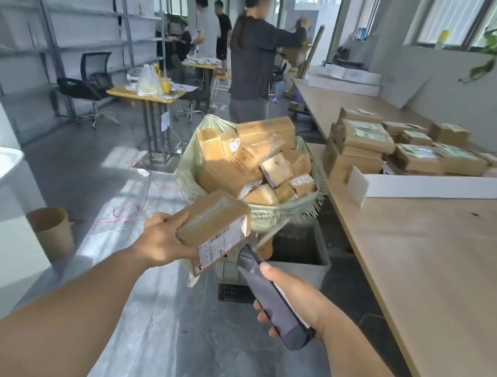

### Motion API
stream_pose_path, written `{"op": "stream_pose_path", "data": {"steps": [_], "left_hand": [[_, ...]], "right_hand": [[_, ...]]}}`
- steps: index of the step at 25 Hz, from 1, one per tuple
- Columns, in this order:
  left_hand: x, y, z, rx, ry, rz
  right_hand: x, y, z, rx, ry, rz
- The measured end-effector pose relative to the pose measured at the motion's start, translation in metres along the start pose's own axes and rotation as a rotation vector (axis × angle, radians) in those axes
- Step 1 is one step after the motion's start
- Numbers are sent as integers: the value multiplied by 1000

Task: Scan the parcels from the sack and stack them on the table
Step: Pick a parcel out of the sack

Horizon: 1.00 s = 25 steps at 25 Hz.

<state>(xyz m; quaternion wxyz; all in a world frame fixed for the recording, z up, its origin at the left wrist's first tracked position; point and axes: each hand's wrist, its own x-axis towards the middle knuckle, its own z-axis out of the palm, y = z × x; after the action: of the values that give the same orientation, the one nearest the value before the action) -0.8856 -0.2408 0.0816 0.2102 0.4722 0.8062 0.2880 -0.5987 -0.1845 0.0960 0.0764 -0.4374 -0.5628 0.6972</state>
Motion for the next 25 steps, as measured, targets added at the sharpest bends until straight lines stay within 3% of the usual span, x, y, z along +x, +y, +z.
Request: {"op": "stream_pose_path", "data": {"steps": [9,14,20,22,25], "left_hand": [[160,30,-34,-60,185,-30],[267,73,-65,74,248,-69],[381,99,-74,167,363,1],[414,97,-67,184,335,40],[457,96,-54,236,151,52]], "right_hand": [[144,-107,-57,-55,-64,-147],[218,-165,-111,-38,-90,-188],[276,-199,-149,19,-41,-115],[287,-200,-151,69,5,-109],[298,-199,-153,59,90,-134]]}}
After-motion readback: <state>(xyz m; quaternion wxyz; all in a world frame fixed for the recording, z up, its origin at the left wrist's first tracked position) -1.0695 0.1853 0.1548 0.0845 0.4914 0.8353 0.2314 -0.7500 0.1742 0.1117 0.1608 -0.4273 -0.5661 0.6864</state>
